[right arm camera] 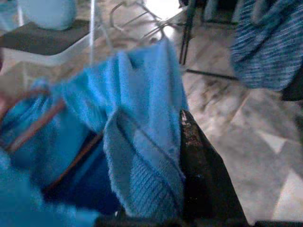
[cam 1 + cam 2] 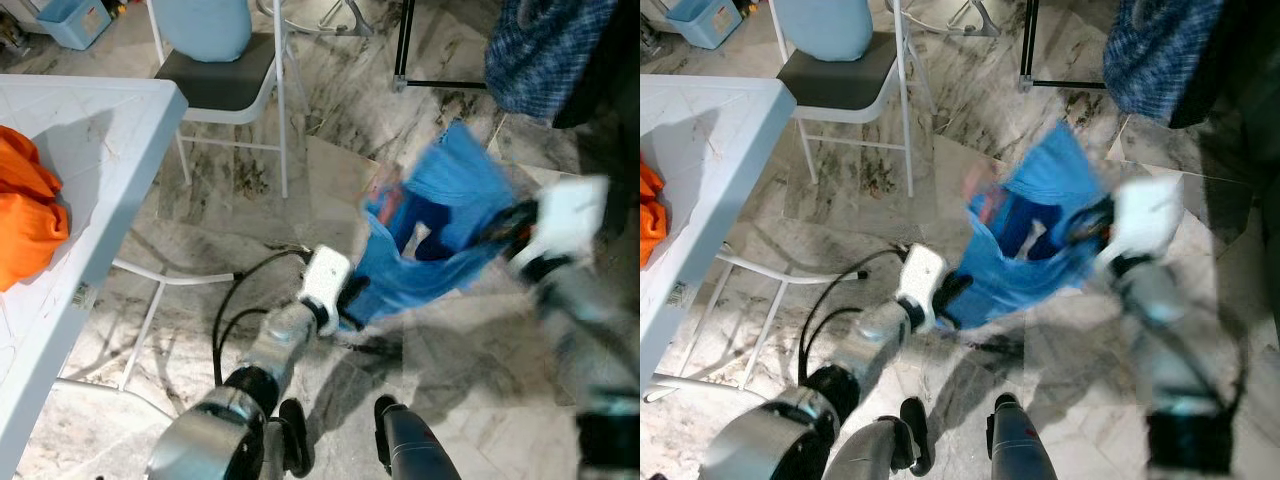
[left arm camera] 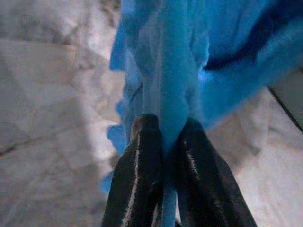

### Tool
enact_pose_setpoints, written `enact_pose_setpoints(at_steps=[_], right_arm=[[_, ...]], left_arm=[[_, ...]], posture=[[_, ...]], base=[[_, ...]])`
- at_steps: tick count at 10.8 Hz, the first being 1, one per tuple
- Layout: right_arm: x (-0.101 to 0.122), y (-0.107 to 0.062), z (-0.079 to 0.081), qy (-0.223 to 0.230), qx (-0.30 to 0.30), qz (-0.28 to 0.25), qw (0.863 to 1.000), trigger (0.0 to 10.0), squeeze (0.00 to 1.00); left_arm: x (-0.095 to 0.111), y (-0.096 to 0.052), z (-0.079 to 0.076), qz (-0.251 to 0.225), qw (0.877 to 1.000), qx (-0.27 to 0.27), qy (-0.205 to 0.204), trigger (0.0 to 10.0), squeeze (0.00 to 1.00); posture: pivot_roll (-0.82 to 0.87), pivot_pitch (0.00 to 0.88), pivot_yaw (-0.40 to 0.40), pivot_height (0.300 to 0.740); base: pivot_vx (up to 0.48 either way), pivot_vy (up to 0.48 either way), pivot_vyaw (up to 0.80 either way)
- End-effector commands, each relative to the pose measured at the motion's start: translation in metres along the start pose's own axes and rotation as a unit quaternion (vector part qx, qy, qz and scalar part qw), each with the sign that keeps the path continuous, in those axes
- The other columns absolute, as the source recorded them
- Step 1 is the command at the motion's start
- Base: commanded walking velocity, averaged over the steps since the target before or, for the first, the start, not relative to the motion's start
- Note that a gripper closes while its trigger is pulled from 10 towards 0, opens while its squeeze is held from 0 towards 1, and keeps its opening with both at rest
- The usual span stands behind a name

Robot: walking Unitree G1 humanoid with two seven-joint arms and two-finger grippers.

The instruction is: Hang hanger

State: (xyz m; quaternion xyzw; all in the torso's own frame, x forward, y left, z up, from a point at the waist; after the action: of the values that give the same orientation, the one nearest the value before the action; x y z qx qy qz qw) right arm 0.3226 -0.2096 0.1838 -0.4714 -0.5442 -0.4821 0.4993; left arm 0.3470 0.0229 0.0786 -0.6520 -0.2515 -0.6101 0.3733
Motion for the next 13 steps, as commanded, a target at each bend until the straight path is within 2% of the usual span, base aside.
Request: enact_pose_setpoints(at_steps=[1,2,6,7,9,10,11,12,13], right_arm=[[-0.007,-0.006,0.014,0.007,0.027,0.014,1.000,0.0,0.00],[-0.017,-0.010,0.023,0.012,0.038,0.030,0.999,0.0,0.00],[-0.055,-0.028,0.059,0.034,0.090,0.096,0.991,0.0,0.00],[-0.071,-0.037,0.071,0.039,0.109,0.122,0.986,0.0,0.00],[-0.083,-0.043,0.078,0.028,0.114,0.138,0.983,0.0,0.00],[-0.089,-0.047,0.076,0.005,0.120,0.143,0.982,10.0,0.85],[-0.088,-0.048,0.070,-0.008,0.111,0.137,0.984,10.0,1.00],[-0.082,-0.047,0.056,-0.055,0.104,0.124,0.985,10.0,1.00],[-0.075,-0.047,0.044,-0.072,0.114,0.118,0.984,10.0,1.00]], left_arm=[[-0.001,0.000,0.005,0.004,0.999,0.031,-0.041,0.0,0.00],[0.002,0.002,0.006,0.002,0.997,0.038,-0.059,0.0,0.00],[0.012,0.006,0.006,-0.010,0.997,0.035,-0.069,0.4,0.00],[0.012,0.006,0.005,-0.011,0.997,0.030,-0.074,0.4,0.00],[0.012,0.007,0.002,-0.011,0.997,0.023,-0.076,0.7,0.00],[0.014,0.007,-0.004,-0.019,0.999,-0.006,-0.051,1.1,0.00],[0.017,0.007,-0.006,-0.028,0.999,-0.024,-0.014,1.1,0.00],[0.018,0.006,-0.006,-0.031,0.999,-0.038,0.014,0.5,0.00],[0.019,0.005,-0.001,-0.029,0.999,-0.039,0.019,0.3,0.00]], posture=[[-0.29,0.278,0.110,0.740],[-0.28,0.277,0.108,0.740],[-0.28,0.272,0.111,0.740],[-0.28,0.273,0.114,0.740],[-0.28,0.275,0.111,0.740],[-0.28,0.277,0.112,0.740],[-0.28,0.278,0.114,0.740],[-0.29,0.279,0.118,0.740],[-0.29,0.280,0.121,0.740]], base=[[0.000,0.000,0.00],[0.000,0.000,0.00],[0.000,0.000,0.00],[0.000,0.000,0.00],[0.000,0.000,0.00],[0.000,0.000,0.00],[0.000,0.000,0.00],[0.000,0.000,0.00],[0.000,0.000,0.00]])
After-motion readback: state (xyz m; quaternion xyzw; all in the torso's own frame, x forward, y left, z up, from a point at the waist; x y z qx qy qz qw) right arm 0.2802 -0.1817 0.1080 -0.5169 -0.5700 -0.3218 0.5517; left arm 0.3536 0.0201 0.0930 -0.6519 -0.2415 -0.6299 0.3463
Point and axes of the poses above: a point about 5 cm out from each wrist's last joint towards the gripper, its own y axis pointing out of the wrist towards the gripper, its own x axis along the axis of the wrist's last joint, z = x × y, the point moved 1 cm from there along y, pointing out of the wrist towards the gripper, and after that the axes turned 4 degrees about y, right-handed, at the moved point
